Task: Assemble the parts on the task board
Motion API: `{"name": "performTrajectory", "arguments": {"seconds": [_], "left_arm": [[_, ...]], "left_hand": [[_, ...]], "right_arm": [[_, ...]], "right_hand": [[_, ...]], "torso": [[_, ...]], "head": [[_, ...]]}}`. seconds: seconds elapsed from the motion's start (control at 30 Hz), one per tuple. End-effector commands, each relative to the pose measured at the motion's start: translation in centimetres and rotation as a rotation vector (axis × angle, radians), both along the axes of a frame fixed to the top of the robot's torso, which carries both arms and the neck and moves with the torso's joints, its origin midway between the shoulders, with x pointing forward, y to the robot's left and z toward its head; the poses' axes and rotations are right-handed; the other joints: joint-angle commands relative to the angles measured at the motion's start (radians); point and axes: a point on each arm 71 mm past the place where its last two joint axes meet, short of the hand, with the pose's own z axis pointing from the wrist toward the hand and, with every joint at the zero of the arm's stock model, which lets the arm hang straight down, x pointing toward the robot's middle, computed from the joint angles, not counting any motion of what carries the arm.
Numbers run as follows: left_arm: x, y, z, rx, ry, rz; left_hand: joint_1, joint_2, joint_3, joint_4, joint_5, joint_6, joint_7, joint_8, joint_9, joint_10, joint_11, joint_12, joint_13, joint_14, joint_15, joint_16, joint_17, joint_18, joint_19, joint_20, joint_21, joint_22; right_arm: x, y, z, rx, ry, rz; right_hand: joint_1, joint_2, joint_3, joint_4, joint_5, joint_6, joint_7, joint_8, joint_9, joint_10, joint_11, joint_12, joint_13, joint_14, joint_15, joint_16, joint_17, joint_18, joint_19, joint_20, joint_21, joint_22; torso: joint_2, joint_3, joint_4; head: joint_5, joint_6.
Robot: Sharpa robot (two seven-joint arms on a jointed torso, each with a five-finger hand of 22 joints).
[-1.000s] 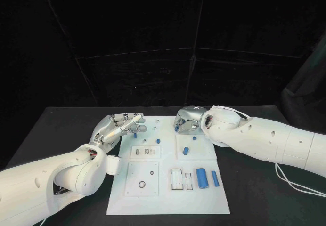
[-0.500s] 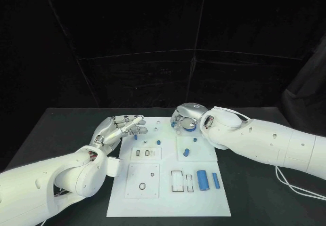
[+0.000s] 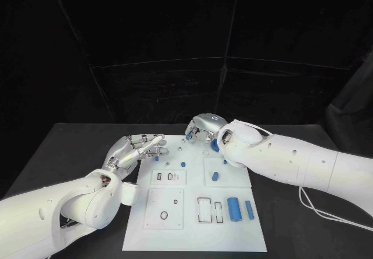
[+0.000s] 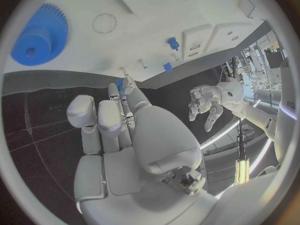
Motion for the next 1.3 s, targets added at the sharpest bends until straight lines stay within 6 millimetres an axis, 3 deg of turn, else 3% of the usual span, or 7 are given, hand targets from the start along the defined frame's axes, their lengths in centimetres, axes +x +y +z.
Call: {"name": "performTrajectory", "arguments": {"seconds": [0.03, 0.2, 1.07, 1.23, 1.3], "left_arm": [[0.0, -0.2, 0.2, -0.009, -0.003, -0.016], [0.0, -0.2, 0.2, -0.009, -0.003, -0.017], [0.1, -0.3, 0.2, -0.010, -0.001, -0.025], [0.1, -0.4, 0.2, -0.011, 0.001, -0.028], [0.1, -0.3, 0.2, -0.010, 0.001, -0.027]], "left_hand": [[0.001, 0.006, 0.000, -0.007, 0.004, 0.004, 0.011, -0.007, -0.001, -0.002, 0.006, -0.005, -0.001, -0.006, 0.003, -0.005, -0.001, 0.013, 0.005, 0.005, -0.005, -0.002], [0.001, 0.006, 0.000, -0.007, 0.004, 0.004, 0.011, -0.007, -0.001, -0.002, 0.006, -0.005, -0.001, -0.006, 0.003, -0.005, -0.001, 0.013, 0.005, 0.005, -0.005, -0.002], [0.004, 0.007, 0.001, -0.011, 0.004, 0.003, 0.011, -0.010, -0.001, -0.003, 0.006, -0.008, -0.001, -0.006, 0.003, -0.008, -0.001, 0.013, 0.005, 0.006, -0.007, -0.003], [0.004, 0.007, 0.000, -0.012, 0.004, 0.002, 0.011, -0.011, -0.001, -0.004, 0.006, -0.009, -0.001, -0.007, 0.003, -0.009, -0.001, 0.013, 0.005, 0.006, -0.007, -0.004], [0.004, 0.007, 0.000, -0.012, 0.004, 0.002, 0.011, -0.011, -0.001, -0.004, 0.006, -0.009, -0.001, -0.007, 0.003, -0.009, -0.001, 0.013, 0.005, 0.006, -0.007, -0.004]], "right_arm": [[0.2, 0.4, 0.2, 0.008, -0.009, 0.002], [0.4, 0.8, 0.2, 0.003, -0.003, 0.004], [1.1, 2.0, -0.4, -0.060, 0.019, -0.017], [1.1, 2.1, -0.4, -0.059, 0.013, -0.018], [1.1, 2.1, -0.3, -0.056, 0.009, -0.014]], "right_hand": [[-0.011, -0.003, 0.007, -0.002, -0.006, 0.004, 0.002, -0.004, 0.000, 0.000, 0.005, -0.007, -0.001, 0.009, 0.000, 0.007, 0.001, -0.014, 0.005, 0.000, 0.006, 0.001], [-0.015, -0.003, 0.008, -0.001, -0.006, 0.003, 0.002, -0.004, 0.000, -0.001, 0.006, -0.007, -0.001, 0.009, 0.000, 0.008, 0.002, -0.015, 0.005, 0.000, 0.006, 0.002], [-0.036, -0.010, 0.015, -0.001, -0.012, -0.009, 0.005, -0.007, -0.002, -0.017, 0.009, -0.008, -0.002, 0.003, 0.004, 0.002, -0.017, -0.012, -0.009, 0.004, 0.003, -0.010], [-0.050, -0.021, 0.021, -0.001, -0.015, -0.030, 0.011, -0.008, -0.003, -0.040, 0.016, -0.009, -0.002, -0.008, 0.009, -0.019, -0.054, -0.005, -0.037, 0.008, -0.013, -0.043], [-0.062, -0.036, 0.019, 0.001, -0.014, -0.050, 0.016, -0.008, -0.004, -0.066, 0.021, -0.009, -0.003, -0.017, 0.015, -0.036, -0.082, 0.000, -0.057, 0.012, -0.026, -0.069]], "torso": [[0.007, -0.0035, 0.0060], [0.010, -0.0057, 0.0100], [0.015, -0.0043, 0.0074], [0.016, -0.0043, 0.0081], [0.016, -0.0040, 0.0078]], "head": [[-0.004, 0.002], [-0.008, 0.003], [0.000, 0.008], [-0.001, 0.009], [0.000, 0.009]]}}
